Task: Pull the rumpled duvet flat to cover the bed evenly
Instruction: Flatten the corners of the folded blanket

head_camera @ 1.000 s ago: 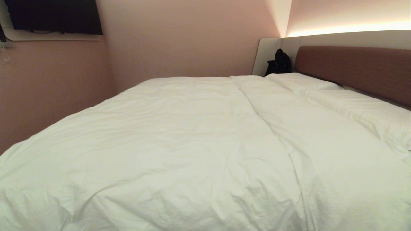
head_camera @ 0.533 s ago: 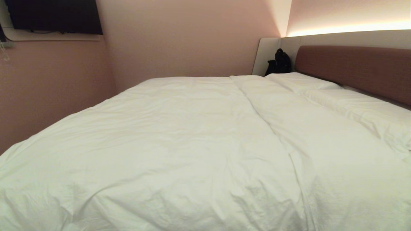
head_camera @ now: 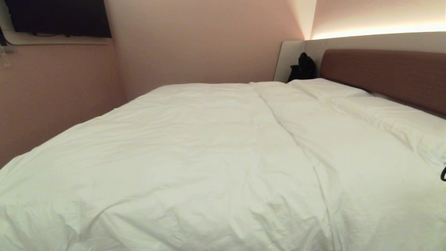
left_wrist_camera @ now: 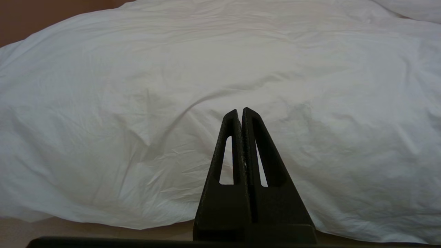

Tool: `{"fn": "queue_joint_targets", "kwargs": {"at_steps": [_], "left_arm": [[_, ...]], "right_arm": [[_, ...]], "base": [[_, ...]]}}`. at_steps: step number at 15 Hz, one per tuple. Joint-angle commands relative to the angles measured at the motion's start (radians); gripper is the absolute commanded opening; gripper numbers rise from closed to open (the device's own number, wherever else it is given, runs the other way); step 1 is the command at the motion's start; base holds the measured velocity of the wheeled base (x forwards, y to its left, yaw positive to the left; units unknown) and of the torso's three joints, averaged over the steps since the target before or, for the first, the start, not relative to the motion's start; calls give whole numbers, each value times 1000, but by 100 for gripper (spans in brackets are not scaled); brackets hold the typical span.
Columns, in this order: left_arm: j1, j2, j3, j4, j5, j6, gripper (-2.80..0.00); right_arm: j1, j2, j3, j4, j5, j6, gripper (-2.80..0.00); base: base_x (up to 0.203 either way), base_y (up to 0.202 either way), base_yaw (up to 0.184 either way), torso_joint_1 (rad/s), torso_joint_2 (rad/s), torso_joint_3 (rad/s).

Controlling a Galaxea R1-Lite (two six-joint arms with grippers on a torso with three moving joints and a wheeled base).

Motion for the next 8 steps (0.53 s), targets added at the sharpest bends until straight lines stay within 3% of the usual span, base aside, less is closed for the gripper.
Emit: {"fn": "queue_joint_targets", "kwargs": {"at_steps": [1, 8], "left_arm": [[0, 0, 0, 0, 0, 0, -280], [0, 0, 0, 0, 0, 0, -280]], "right_arm": [[-18, 115, -34, -65, 50, 8, -280], [-131, 237, -148, -58, 66, 53, -280]], "base": [[0, 0, 0, 0, 0, 0], [0, 0, 0, 0, 0, 0]]}}
